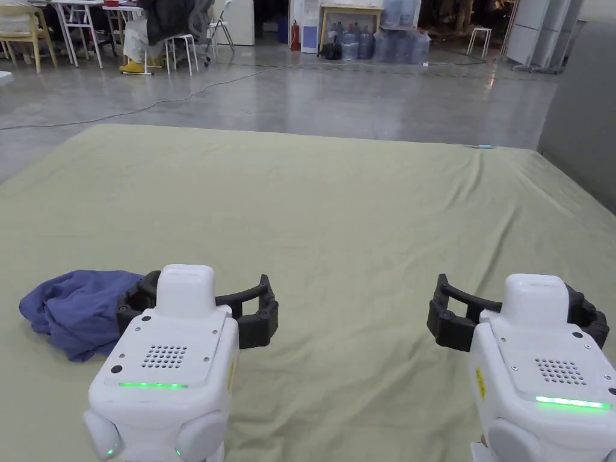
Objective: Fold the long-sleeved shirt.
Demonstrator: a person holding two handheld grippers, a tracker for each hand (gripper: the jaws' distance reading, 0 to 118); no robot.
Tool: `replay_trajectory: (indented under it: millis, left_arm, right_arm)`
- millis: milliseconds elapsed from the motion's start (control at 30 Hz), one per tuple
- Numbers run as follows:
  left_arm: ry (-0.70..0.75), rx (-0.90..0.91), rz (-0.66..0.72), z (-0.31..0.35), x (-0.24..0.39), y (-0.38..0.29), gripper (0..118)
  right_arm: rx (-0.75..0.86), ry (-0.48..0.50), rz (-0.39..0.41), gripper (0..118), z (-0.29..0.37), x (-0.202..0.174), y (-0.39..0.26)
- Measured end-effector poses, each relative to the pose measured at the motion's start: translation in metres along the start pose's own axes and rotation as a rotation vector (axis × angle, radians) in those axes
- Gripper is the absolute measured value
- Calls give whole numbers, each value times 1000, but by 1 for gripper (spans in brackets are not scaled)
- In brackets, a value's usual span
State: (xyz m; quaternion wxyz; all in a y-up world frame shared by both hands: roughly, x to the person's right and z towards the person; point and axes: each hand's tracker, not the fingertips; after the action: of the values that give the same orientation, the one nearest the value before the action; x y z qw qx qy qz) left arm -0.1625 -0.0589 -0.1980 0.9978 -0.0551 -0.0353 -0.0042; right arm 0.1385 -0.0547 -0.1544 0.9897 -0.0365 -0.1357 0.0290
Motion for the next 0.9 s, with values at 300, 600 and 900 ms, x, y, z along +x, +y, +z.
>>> replay_trajectory:
  millis: [300,600,900]
  left_arm:
    - [-3,-4,-1,-2,-1,0,117]
    - [-10,-1,-9,-5,1,1,117]
    - [-29,-7,-17,-9,3,0,118]
  right_arm:
    - [0,8,7,118,-1,-2,2]
    - [2,3,8,118,-3,0,1]
    - [2,-9,11,118,-5,1,2]
